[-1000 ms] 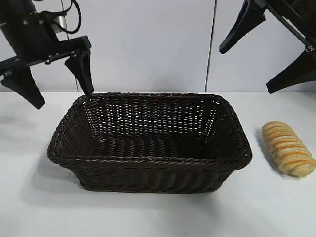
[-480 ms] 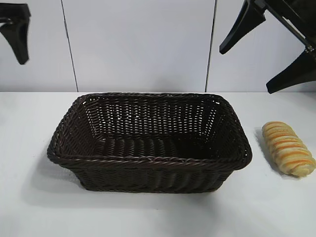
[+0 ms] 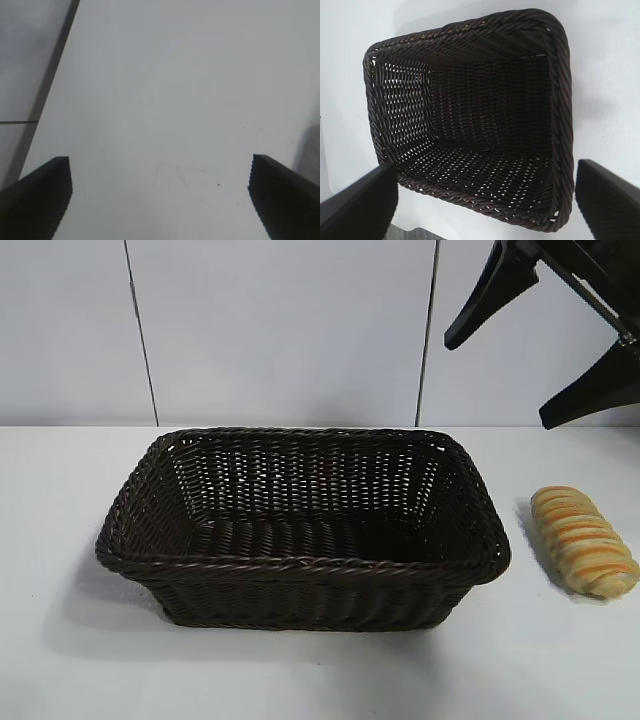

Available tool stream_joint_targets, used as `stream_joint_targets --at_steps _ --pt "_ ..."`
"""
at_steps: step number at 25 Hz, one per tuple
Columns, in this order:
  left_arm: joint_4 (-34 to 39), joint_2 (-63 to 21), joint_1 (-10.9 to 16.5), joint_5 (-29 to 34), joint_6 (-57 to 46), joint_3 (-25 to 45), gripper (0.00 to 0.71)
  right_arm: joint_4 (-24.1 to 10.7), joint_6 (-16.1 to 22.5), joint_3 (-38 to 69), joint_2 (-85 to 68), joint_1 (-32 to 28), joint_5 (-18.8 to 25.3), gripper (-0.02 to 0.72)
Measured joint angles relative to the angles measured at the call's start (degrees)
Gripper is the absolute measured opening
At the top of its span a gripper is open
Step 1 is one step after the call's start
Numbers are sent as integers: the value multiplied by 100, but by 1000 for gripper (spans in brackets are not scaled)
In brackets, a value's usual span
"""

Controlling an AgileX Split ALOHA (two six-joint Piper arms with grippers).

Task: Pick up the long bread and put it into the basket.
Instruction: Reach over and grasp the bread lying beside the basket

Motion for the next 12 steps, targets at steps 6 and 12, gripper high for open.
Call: stream_joint_targets --at_steps 6,12 --pt "347 -1581 -881 46 0 507 694 0 -31 0 0 0 0 662" --pt "961 -3113 -1489 104 -114 1458 694 0 -133 0 0 0 0 662"
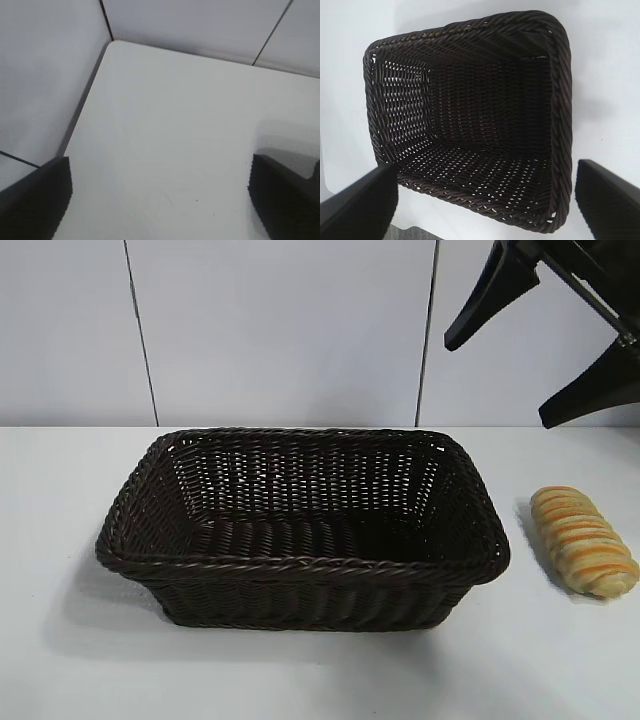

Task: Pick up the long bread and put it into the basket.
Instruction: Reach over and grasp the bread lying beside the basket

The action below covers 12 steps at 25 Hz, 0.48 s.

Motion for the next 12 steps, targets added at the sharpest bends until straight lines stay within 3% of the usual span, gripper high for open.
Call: stream_joint_targets --at_steps 12 --pt "3 -2750 -7 1 -131 1848 694 0 -24 0 0 0 -5 662"
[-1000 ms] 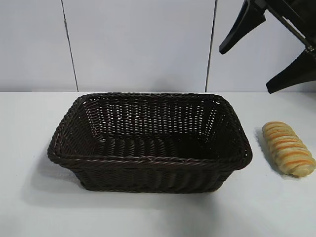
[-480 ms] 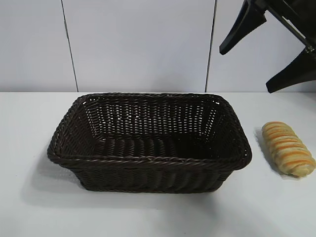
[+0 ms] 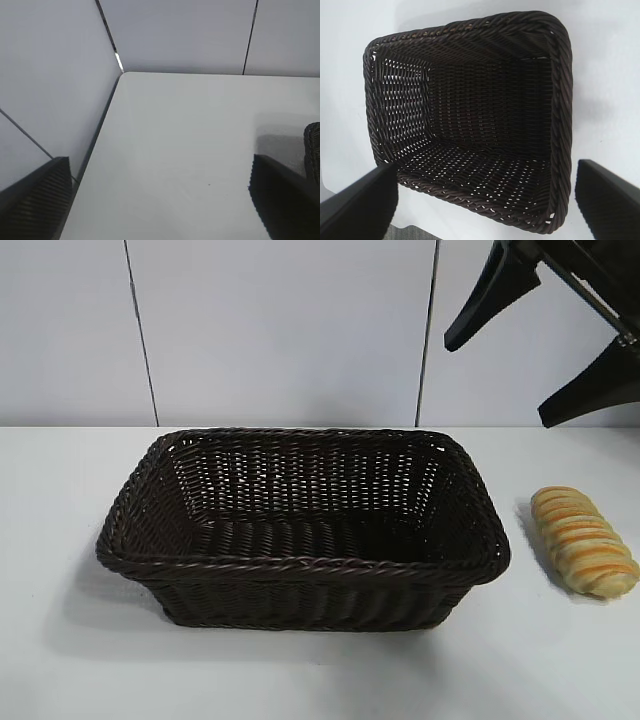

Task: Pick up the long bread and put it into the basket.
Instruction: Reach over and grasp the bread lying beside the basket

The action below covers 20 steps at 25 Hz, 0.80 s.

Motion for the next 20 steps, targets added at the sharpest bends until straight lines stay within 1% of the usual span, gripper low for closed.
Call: stream_joint_targets --at_steps 4,8,15,18,20 --pt "-17 -700 0 83 -13 703 694 0 0 0 0 0 0 662" --pt "-133 -1130 0 83 -13 1266 694 0 0 0 0 0 0 662" --pt "-682 -1195 0 83 -69 2378 694 0 0 0 0 0 0 662" --pt "-743 -1195 0 49 -159 2878 694 0 0 0 0 0 0 662" --pt "-733 -1195 0 -146 -286 3174 694 0 0 0 0 0 0 662"
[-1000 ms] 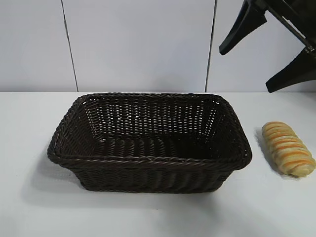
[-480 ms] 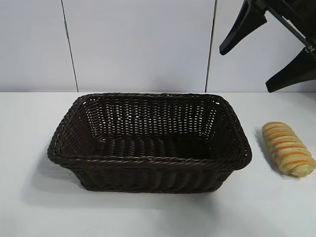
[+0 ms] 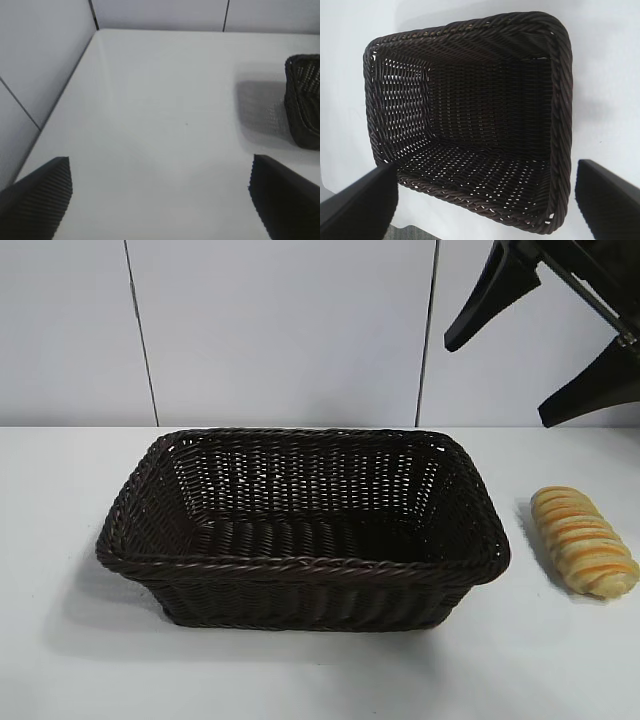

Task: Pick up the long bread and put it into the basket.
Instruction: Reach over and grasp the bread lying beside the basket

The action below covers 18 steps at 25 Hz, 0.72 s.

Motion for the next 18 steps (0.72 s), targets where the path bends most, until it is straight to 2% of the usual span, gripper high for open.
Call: stream_joint_targets --at_steps 8,18 --pt "18 0 0 -587 -153 370 694 0 0 0 0 0 0 662" --pt "32 0 0 -681 -160 405 694 0 0 0 0 0 -6 662"
